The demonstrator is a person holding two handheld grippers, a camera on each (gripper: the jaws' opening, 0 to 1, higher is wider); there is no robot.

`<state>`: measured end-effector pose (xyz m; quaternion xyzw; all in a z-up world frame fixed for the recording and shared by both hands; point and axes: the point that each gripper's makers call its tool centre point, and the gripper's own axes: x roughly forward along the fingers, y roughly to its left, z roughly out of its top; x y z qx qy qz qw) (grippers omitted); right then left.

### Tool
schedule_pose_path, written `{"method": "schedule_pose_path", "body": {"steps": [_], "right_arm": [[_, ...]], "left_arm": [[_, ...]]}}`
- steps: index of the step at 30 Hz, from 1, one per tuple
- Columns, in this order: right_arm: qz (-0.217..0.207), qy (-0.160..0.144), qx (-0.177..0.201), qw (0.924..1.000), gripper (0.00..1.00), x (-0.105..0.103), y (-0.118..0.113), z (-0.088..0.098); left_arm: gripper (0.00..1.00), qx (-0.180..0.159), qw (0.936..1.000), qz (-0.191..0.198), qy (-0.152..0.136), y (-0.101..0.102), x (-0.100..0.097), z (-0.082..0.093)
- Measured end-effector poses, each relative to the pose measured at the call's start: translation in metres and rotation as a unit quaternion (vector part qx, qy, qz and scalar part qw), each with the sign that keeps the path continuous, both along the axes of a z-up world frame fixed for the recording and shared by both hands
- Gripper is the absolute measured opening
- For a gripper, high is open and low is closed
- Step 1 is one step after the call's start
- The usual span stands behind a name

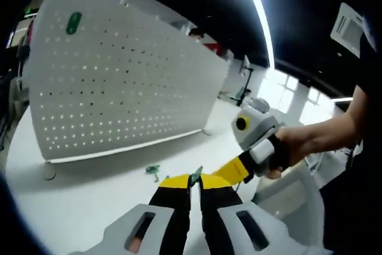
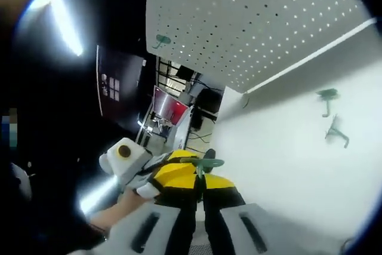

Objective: Insert the hook assembly into the mounting plate slot until the hook locks in place.

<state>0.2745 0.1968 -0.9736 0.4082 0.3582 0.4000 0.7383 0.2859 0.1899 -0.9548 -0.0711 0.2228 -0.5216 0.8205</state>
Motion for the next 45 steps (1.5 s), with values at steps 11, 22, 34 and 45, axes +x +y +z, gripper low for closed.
{"method": "schedule_pose_path", "body": {"steps": [11,22,34,45], "right_arm": [[-0.002,0.004,0.016,0.9999,0.00,-0.001,-0.006,0.004],[-0.017,-0.125,-0.113,0.9855,0.01,0.013,-0.024,0.019],[-0.021,-0.246,-0.245,0.9374,0.10,0.015,-0.029,0.028],[0.013,-0.343,-0.377,0.8606,0.13,0.014,-0.025,0.028]], "left_arm": [[0.01,0.063,0.9957,-0.044,-0.052,-0.008,-0.002,0.005],[0.01,0.104,0.9937,0.015,-0.039,-0.003,0.026,0.008],[0.01,0.115,0.9910,0.065,0.020,0.008,0.038,-0.006],[0.01,0.109,0.9856,0.090,0.093,0.012,0.034,-0.012]]}}
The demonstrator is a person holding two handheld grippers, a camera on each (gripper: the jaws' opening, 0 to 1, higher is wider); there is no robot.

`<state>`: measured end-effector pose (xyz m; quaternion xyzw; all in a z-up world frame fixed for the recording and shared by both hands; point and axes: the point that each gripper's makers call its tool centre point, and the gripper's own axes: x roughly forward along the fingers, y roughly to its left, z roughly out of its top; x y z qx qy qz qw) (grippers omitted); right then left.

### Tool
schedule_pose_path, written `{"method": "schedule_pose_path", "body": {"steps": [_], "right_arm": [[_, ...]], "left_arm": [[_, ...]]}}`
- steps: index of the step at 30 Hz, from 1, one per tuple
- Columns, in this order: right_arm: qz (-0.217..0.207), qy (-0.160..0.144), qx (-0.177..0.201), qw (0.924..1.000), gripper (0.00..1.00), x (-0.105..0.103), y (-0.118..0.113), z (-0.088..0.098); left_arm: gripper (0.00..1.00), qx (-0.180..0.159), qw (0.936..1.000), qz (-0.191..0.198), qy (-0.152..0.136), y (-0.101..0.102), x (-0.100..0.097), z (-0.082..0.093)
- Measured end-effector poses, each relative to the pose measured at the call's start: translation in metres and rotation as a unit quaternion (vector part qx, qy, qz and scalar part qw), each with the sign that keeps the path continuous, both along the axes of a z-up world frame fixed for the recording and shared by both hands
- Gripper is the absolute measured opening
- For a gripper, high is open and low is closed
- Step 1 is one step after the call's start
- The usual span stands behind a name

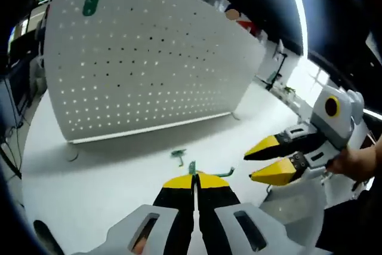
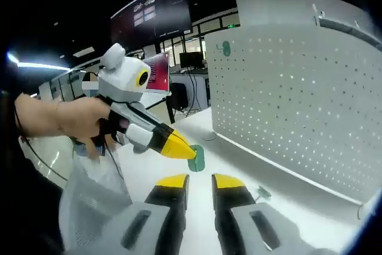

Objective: Insert the hook assembly into the mounting plate slot until the hook locks in place.

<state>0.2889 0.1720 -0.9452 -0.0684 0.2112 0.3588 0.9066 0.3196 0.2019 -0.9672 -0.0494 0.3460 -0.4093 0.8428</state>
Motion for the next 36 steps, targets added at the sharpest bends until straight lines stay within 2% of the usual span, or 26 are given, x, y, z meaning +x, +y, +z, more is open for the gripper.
{"method": "schedule_pose_path", "body": {"steps": [3,4,5,6,9,15,18,20,22,26,33,36], "right_arm": [[0.018,-0.013,-0.021,0.9995,0.13,-0.001,0.010,-0.003],[0.019,-0.014,-0.022,0.9995,0.13,-0.001,0.011,-0.004],[0.021,-0.015,-0.026,0.9993,0.13,0.000,0.013,-0.005],[0.023,-0.019,-0.030,0.9991,0.13,0.001,0.014,-0.006],[0.031,-0.020,-0.038,0.9986,0.12,0.002,0.017,-0.011],[0.038,-0.032,-0.048,0.9976,0.07,0.004,0.017,-0.011],[0.042,-0.031,-0.052,0.9973,0.04,0.003,0.016,-0.013],[0.043,-0.035,-0.052,0.9971,0.04,0.003,0.016,-0.011],[0.045,-0.040,-0.051,0.9969,0.02,0.003,0.016,-0.009],[0.047,-0.045,-0.052,0.9965,0.01,0.003,0.018,-0.007],[0.044,-0.035,-0.038,0.9977,0.00,0.002,0.021,-0.006],[0.041,-0.014,-0.024,0.9988,0.00,0.000,0.023,-0.007]], "left_arm": [[0.01,-0.018,0.9997,-0.001,0.016,-0.005,-0.005,0.003],[0.01,-0.013,0.9998,-0.004,0.016,-0.006,-0.007,0.003],[0.01,0.017,0.9996,-0.022,-0.009,-0.005,-0.007,0.001],[0.01,0.036,0.9986,-0.035,-0.016,-0.005,-0.010,-0.001],[0.01,-0.014,0.9995,-0.026,0.014,-0.014,-0.016,0.005],[0.01,-0.027,0.9988,-0.031,0.026,-0.015,-0.021,0.008],[0.01,-0.055,0.9972,-0.027,0.043,-0.017,-0.023,0.011],[0.01,-0.057,0.9970,-0.024,0.047,-0.016,-0.022,0.010],[0.01,-0.040,0.9980,-0.031,0.038,-0.015,-0.022,0.008],[0.01,-0.043,0.9979,-0.030,0.037,-0.015,-0.022,0.009],[0.01,-0.062,0.9966,-0.016,0.051,-0.010,-0.023,0.009],[0.01,-0.068,0.9964,-0.015,0.050,-0.009,-0.027,0.008]]}}
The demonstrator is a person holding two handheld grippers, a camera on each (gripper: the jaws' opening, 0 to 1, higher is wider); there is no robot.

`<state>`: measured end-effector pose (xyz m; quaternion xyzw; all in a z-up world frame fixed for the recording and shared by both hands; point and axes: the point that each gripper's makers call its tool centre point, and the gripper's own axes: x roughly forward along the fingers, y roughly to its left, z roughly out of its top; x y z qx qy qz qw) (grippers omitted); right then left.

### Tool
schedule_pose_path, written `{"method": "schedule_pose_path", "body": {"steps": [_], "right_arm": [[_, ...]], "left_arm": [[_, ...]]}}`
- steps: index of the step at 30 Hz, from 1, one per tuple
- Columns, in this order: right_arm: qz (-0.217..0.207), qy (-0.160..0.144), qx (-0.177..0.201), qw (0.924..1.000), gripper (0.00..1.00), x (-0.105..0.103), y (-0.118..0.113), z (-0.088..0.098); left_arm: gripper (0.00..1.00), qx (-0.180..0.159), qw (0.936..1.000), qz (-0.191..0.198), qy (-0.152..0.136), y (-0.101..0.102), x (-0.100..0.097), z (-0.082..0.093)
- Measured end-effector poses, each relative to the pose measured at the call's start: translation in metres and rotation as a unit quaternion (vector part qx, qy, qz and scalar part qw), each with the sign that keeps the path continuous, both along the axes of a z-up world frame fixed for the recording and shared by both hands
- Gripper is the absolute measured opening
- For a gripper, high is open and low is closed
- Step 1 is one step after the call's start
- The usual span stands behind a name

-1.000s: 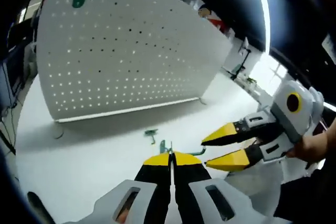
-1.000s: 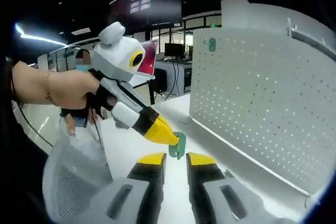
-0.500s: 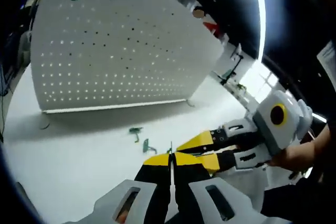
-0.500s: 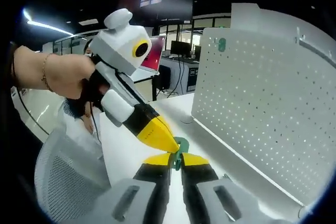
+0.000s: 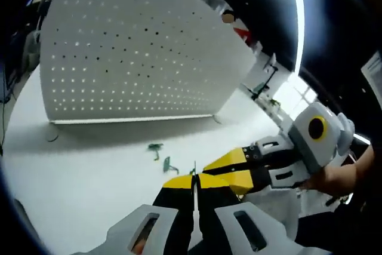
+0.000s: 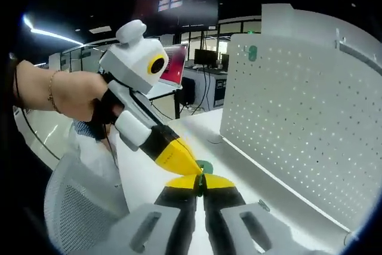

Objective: Insert the hook assembly into the mounting plate slot until the hook locks in place.

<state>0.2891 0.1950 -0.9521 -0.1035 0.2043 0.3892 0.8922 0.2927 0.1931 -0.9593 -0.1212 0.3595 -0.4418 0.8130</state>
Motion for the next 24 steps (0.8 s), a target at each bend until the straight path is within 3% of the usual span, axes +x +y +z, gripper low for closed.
{"method": "schedule_pose_path", "body": {"steps": [11,14,24], "right_arm": [[-0.010,0.026,0.032,0.9991,0.00,-0.003,0.007,0.004],[-0.010,0.030,0.033,0.9989,0.00,-0.004,0.008,0.003],[-0.022,0.021,0.039,0.9988,0.00,0.000,0.007,0.011]], "left_arm": [[0.02,-0.021,0.9991,0.001,-0.035,0.008,-0.004,0.005],[0.14,0.002,0.9987,0.022,-0.045,0.016,0.003,0.001],[0.41,0.020,0.9965,0.050,-0.064,0.035,0.008,-0.001]]}}
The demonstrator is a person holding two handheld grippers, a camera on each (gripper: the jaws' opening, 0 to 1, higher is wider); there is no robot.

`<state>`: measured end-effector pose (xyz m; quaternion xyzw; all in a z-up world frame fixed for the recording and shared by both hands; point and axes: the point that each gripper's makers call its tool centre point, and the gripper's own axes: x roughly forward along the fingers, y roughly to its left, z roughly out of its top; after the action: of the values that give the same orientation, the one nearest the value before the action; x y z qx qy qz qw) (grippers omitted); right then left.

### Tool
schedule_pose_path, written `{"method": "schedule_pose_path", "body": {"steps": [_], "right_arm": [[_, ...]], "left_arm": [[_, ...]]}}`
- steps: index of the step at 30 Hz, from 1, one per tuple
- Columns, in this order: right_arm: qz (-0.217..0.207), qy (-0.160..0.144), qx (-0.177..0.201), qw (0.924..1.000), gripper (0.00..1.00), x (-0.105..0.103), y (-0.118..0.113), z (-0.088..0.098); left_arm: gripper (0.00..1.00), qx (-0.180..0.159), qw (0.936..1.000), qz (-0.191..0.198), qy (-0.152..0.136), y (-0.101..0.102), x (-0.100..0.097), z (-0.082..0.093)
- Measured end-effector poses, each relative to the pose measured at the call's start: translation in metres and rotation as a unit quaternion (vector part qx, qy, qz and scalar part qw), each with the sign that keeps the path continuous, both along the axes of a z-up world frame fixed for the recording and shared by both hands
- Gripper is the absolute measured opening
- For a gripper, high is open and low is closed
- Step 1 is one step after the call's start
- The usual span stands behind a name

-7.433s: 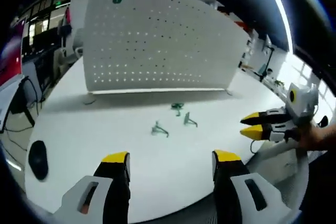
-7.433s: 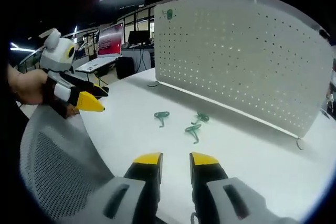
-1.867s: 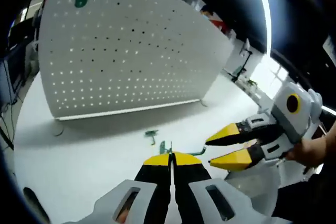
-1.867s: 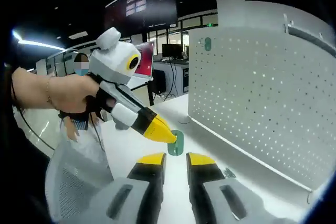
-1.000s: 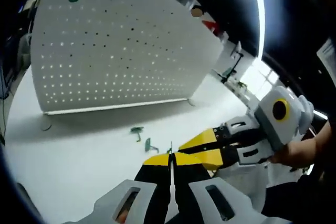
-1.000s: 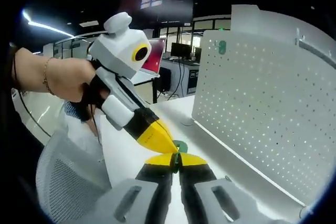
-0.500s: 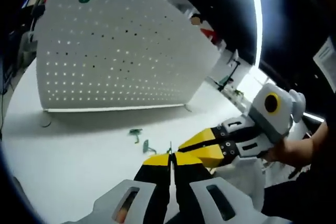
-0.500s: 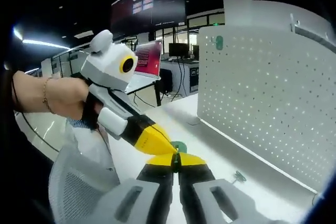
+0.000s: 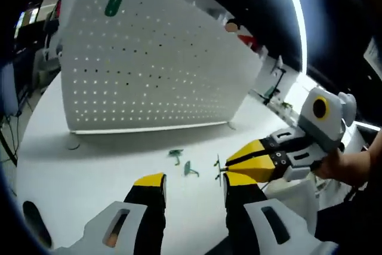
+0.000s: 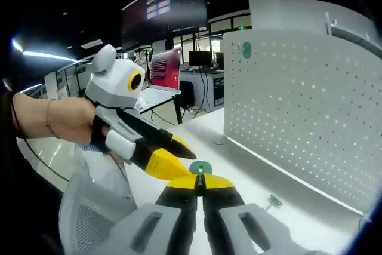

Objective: Insert the hook assembly into the mounting plate slot until the hook locks in place.

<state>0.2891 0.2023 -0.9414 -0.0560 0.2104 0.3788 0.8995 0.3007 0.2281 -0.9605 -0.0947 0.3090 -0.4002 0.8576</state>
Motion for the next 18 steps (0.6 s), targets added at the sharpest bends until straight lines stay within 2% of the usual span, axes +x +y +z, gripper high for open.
{"method": "schedule_pose_path", "body": {"steps": [5,10,18], "right_arm": [[-0.010,-0.009,0.004,0.9999,0.00,0.005,0.000,0.004],[-0.035,-0.024,0.021,0.9989,0.00,0.015,0.000,0.014],[-0.088,-0.077,0.042,0.9922,0.00,0.039,0.000,0.038]], "left_arm": [[0.50,-0.005,0.9997,-0.006,-0.021,-0.001,-0.003,0.007],[0.67,-0.017,0.9986,-0.001,-0.049,-0.003,-0.002,0.015],[0.92,-0.018,0.9977,0.005,-0.066,0.000,-0.002,0.019]]}}
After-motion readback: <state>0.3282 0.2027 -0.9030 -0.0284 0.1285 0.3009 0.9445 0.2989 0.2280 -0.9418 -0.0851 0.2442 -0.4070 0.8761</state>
